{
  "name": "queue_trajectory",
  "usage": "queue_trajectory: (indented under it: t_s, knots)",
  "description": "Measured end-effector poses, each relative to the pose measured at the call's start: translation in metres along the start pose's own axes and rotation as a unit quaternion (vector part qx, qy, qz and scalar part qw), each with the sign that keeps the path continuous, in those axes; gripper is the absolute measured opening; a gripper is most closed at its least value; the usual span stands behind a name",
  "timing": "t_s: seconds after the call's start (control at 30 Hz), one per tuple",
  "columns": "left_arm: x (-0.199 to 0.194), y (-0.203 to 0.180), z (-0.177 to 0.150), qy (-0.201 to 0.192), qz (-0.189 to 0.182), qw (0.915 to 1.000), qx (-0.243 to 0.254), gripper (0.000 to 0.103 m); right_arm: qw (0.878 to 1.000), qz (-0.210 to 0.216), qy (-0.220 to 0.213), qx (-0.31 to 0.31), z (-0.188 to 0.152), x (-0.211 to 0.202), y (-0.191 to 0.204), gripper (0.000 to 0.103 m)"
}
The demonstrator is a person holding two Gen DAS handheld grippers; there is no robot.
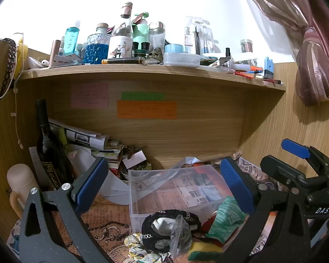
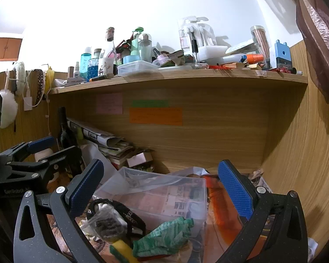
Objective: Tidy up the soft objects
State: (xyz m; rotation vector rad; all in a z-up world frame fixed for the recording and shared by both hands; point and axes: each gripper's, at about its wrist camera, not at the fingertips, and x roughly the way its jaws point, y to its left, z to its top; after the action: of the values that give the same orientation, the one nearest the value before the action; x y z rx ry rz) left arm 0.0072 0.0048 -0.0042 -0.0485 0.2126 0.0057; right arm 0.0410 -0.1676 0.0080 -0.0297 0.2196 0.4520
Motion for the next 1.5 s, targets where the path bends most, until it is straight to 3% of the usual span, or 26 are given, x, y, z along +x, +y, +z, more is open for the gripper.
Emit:
queue_trajectory:
  t_s: [1.5]
  knots:
    - [0.0015,-0.0024,-0.0033,0.001,-0.002,1.0000,0.000,0.103,1.000,0.002,-0.009,0.003,-0.0002,-0.0037,0.0052,0.103]
